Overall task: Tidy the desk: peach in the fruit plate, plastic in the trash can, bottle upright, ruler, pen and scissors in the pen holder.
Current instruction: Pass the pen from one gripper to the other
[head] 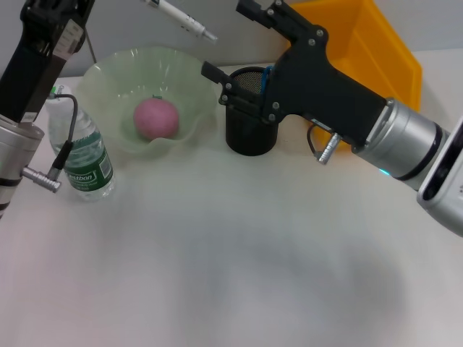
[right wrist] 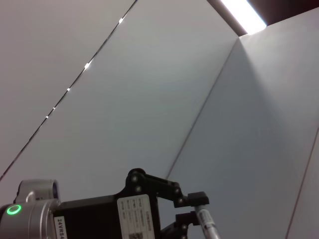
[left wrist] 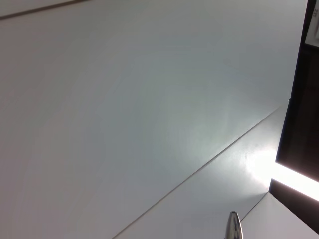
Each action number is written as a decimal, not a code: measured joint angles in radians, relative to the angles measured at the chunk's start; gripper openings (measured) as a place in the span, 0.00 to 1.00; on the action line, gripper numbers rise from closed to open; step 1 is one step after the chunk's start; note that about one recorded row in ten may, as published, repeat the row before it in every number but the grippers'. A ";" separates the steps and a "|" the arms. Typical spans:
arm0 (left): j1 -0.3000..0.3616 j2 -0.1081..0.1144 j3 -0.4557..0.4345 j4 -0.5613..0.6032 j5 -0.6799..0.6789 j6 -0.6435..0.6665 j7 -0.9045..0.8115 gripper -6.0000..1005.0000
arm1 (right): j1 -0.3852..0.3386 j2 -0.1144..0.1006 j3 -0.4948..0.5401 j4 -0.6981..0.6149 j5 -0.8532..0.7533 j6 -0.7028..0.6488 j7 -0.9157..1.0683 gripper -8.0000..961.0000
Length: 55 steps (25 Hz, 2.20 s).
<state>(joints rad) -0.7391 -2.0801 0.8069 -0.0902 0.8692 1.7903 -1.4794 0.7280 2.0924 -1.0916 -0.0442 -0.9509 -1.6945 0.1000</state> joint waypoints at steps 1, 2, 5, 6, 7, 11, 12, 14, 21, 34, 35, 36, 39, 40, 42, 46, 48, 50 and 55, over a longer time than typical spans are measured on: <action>-0.002 0.000 0.000 -0.002 0.000 -0.001 0.002 0.14 | 0.007 0.000 -0.001 0.003 0.000 0.006 0.000 0.78; -0.003 0.000 0.000 -0.004 0.000 -0.003 0.004 0.14 | 0.014 0.000 -0.003 0.004 0.000 0.013 0.000 0.78; -0.009 0.000 -0.001 -0.014 0.001 -0.004 0.011 0.14 | 0.030 0.000 -0.009 0.007 0.000 0.030 -0.001 0.78; -0.015 0.000 -0.005 -0.027 0.002 -0.004 0.021 0.14 | 0.034 0.000 -0.010 0.007 0.000 0.034 -0.001 0.78; -0.021 0.000 -0.011 -0.043 0.005 -0.003 0.034 0.14 | 0.039 0.000 -0.010 0.007 0.000 0.037 -0.001 0.78; -0.025 0.000 -0.016 -0.051 0.006 -0.003 0.040 0.14 | 0.057 0.000 -0.010 0.010 -0.001 0.048 -0.001 0.79; -0.027 0.000 -0.017 -0.054 0.007 -0.005 0.040 0.14 | 0.059 0.000 -0.010 0.012 -0.001 0.049 -0.001 0.79; -0.031 0.000 -0.020 -0.064 0.007 -0.003 0.047 0.14 | 0.065 0.000 -0.009 0.014 0.000 0.051 -0.001 0.79; -0.035 0.000 -0.038 -0.076 0.014 0.003 0.064 0.14 | 0.079 0.000 -0.001 0.024 0.000 0.059 -0.023 0.78; -0.031 0.000 -0.190 -0.082 0.179 0.002 0.081 0.14 | 0.088 0.000 0.001 0.037 0.000 0.054 -0.025 0.68; -0.031 0.000 -0.191 -0.082 0.181 0.002 0.081 0.14 | 0.088 0.000 0.001 0.037 0.000 0.053 -0.025 0.66; -0.030 0.000 -0.192 -0.083 0.182 0.002 0.081 0.14 | 0.088 0.000 0.001 0.037 0.000 0.052 -0.025 0.63; -0.029 0.000 -0.192 -0.089 0.183 0.002 0.081 0.14 | 0.087 0.000 0.001 0.036 0.000 0.051 -0.025 0.56; -0.028 0.000 -0.192 -0.090 0.183 0.002 0.081 0.14 | 0.087 0.000 0.001 0.037 0.000 0.051 -0.025 0.53; -0.027 0.000 -0.192 -0.090 0.183 0.001 0.081 0.14 | 0.087 0.000 0.001 0.037 0.000 0.049 -0.025 0.49; -0.025 0.000 -0.192 -0.091 0.184 0.001 0.081 0.14 | 0.083 0.000 0.012 0.037 0.000 0.040 -0.025 0.36; -0.025 0.000 -0.192 -0.092 0.184 0.002 0.079 0.14 | 0.083 0.000 0.014 0.037 0.000 0.039 -0.025 0.29; -0.024 0.000 -0.192 -0.092 0.185 0.002 0.079 0.14 | 0.082 0.000 0.019 0.038 0.000 0.037 -0.025 0.22; -0.024 0.000 -0.193 -0.100 0.185 0.002 0.079 0.14 | 0.085 0.000 0.038 0.058 -0.001 0.033 -0.025 0.15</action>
<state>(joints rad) -0.7630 -2.0800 0.6143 -0.1898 1.0544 1.7925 -1.4005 0.8134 2.0925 -1.0534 0.0133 -0.9516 -1.6614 0.0749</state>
